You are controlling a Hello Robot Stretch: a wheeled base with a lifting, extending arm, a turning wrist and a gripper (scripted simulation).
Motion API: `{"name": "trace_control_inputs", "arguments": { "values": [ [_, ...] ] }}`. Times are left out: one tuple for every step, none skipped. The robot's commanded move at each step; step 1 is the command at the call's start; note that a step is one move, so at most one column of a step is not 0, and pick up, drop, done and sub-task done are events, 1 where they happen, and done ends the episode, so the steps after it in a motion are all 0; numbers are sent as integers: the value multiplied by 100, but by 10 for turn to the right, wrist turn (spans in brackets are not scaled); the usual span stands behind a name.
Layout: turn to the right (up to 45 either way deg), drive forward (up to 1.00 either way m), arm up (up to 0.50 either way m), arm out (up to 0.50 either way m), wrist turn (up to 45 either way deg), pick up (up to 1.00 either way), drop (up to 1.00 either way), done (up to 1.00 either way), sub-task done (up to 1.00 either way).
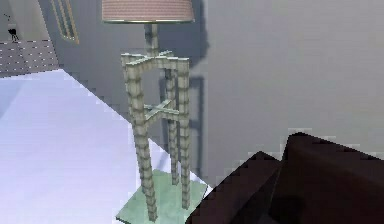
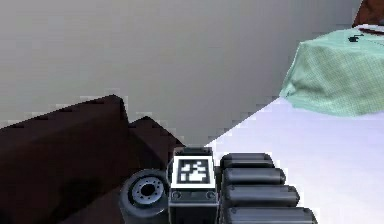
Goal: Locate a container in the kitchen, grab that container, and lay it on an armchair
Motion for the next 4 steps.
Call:
{"name": "trace_control_inputs", "arguments": {
  "values": [
    [0, 0, 0, 32, 0, 0, 0, 0, 0],
    [0, 0, 0, 0, 390, 0, 0, 0, 0],
    [0, 0, -34, 0, 0, 0, 0, 0, 0],
    [0, 0, -32, 0, 0, 0, 0, 0, 0]
  ]
}}
